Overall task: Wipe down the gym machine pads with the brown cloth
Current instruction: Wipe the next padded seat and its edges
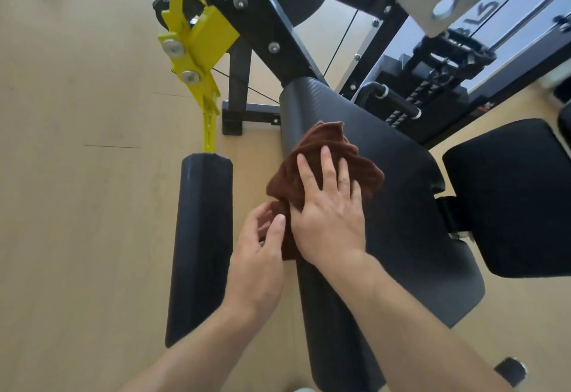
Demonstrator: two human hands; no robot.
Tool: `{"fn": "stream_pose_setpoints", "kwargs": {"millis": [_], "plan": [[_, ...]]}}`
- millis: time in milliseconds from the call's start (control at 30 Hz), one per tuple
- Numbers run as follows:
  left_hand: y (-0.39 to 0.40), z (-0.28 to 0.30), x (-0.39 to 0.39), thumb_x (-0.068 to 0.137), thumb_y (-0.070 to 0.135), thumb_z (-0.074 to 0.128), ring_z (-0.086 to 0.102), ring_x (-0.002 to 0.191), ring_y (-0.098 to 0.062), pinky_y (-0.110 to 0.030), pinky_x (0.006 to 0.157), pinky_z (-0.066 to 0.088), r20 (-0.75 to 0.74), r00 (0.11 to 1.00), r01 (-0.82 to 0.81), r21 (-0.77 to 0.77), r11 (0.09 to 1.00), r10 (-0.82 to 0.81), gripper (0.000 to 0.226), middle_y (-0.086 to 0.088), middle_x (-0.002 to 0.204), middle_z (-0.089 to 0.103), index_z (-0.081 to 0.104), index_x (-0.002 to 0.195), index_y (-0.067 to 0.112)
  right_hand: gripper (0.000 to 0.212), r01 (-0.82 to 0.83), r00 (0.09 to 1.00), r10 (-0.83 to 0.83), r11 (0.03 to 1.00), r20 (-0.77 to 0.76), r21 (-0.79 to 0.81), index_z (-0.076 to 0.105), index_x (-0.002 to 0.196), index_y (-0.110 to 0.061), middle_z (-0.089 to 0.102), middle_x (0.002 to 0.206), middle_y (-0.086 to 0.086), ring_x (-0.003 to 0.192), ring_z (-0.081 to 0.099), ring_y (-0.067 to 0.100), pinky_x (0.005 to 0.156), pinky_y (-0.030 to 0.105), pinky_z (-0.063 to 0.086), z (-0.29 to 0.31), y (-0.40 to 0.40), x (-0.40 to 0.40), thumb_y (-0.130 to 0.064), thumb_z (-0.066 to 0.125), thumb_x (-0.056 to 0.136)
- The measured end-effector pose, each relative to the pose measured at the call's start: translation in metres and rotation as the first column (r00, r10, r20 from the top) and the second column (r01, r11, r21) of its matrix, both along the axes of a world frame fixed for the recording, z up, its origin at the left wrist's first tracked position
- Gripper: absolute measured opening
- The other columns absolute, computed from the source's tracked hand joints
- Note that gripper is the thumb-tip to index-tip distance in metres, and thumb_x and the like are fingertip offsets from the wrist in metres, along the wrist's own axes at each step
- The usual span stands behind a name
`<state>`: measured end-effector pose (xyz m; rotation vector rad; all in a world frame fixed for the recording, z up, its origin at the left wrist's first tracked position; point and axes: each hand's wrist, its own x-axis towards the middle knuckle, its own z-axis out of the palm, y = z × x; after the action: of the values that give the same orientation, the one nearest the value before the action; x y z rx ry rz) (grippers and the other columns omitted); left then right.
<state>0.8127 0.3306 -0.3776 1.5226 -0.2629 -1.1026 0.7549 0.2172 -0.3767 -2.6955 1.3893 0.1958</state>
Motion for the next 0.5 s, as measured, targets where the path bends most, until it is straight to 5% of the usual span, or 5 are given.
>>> {"fn": "stream_pose_setpoints", "kwargs": {"millis": [67,233,500], "plan": [[-0.011,0.001,-0.001,0.103,0.042,0.044,0.058,0.115,0.001,-0.007,0.083,0.052,0.037,0.999,-0.027,-0.015,1.0,0.027,0.037,0.02,0.126,0.06,0.048,0.139,0.039,0.069,-0.014,1.0,0.014,1.0,0.001,-0.005,-0.003,0.161,-0.037,-0.016,0.171,0.003,0.158,-0.008,0.034,0.127,0.054,0.002,0.001,-0.026,0.02,-0.055,0.032,0.105],[-0.035,-0.003,-0.023,0.099,0.06,0.039,0.043,0.137,-0.005,-0.042,0.118,0.036,0.052,0.991,-0.123,0.04,0.992,0.121,0.051,0.02,0.147,0.047,0.034,0.148,0.049,0.068,-0.054,0.999,0.052,0.993,0.015,0.106,0.006,0.161,-0.04,-0.017,0.171,-0.001,0.157,-0.012,0.032,0.126,0.055,-0.002,0.004,-0.097,0.069,-0.049,0.041,0.104],[-0.048,-0.001,-0.078,0.096,0.06,0.032,0.018,0.148,0.006,-0.028,0.123,0.017,0.197,0.97,-0.187,0.223,0.957,0.143,0.063,0.03,0.161,0.02,0.017,0.156,0.047,0.082,-0.03,0.999,0.03,1.0,-0.039,0.01,0.009,0.162,-0.035,-0.017,0.17,0.007,0.155,-0.011,0.042,0.122,0.064,0.004,-0.004,-0.129,0.114,-0.041,0.059,0.098]]}}
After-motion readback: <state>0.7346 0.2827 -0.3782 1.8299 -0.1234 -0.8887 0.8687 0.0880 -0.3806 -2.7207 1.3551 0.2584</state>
